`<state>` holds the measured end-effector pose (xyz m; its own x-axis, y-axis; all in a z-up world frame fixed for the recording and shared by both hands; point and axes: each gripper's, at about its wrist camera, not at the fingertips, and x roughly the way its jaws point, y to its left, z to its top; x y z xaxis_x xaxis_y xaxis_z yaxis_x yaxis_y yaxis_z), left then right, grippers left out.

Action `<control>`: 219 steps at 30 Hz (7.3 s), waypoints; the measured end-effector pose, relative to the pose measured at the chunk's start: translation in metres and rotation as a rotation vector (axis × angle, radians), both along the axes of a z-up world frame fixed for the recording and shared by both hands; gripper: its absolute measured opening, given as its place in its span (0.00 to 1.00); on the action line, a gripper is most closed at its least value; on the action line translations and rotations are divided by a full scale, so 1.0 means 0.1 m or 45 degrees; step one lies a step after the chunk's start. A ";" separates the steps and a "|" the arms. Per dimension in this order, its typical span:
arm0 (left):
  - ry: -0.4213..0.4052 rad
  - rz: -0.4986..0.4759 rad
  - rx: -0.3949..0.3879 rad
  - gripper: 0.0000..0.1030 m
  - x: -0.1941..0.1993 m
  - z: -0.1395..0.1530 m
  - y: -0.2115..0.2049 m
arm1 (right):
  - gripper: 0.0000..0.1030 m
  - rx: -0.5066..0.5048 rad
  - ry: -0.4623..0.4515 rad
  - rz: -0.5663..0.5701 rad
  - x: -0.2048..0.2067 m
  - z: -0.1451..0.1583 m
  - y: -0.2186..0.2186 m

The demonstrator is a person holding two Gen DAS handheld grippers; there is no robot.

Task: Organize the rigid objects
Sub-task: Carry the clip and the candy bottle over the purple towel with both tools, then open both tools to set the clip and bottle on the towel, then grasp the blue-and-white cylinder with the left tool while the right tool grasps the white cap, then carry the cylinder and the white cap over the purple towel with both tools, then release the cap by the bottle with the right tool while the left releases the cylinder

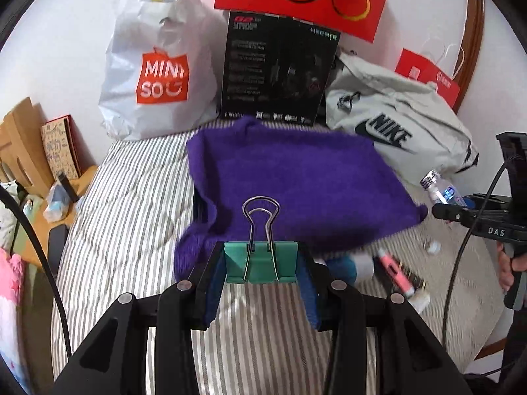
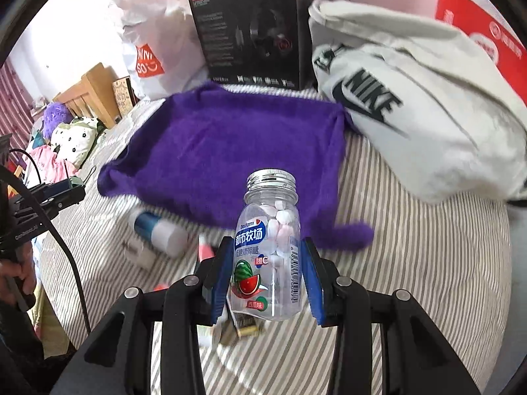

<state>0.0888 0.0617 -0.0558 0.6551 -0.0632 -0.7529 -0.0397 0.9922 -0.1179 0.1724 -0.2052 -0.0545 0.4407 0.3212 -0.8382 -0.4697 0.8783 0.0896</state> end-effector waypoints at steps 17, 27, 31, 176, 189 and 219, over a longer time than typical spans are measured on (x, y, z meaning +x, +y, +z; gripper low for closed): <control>0.049 -0.028 -0.034 0.38 1.30 -0.19 0.06 | 0.39 -0.012 0.065 0.035 1.16 -0.30 0.44; 0.137 -0.033 -0.058 0.38 1.88 -0.55 0.08 | 0.39 -0.117 0.127 0.038 1.72 -0.68 0.65; 0.184 -0.019 -0.039 0.38 2.00 -0.67 0.09 | 0.39 -0.174 0.127 0.041 1.81 -0.76 0.70; 0.163 0.034 -0.010 0.73 1.10 -0.36 0.09 | 0.23 -0.060 0.108 -0.016 0.96 -0.38 0.15; 0.239 0.028 0.017 0.73 1.65 -0.69 0.17 | 0.23 -0.114 0.161 0.030 1.22 -0.69 0.35; 0.313 0.017 0.152 0.75 1.83 -0.89 0.06 | 0.37 -0.152 0.156 0.079 1.20 -0.72 0.45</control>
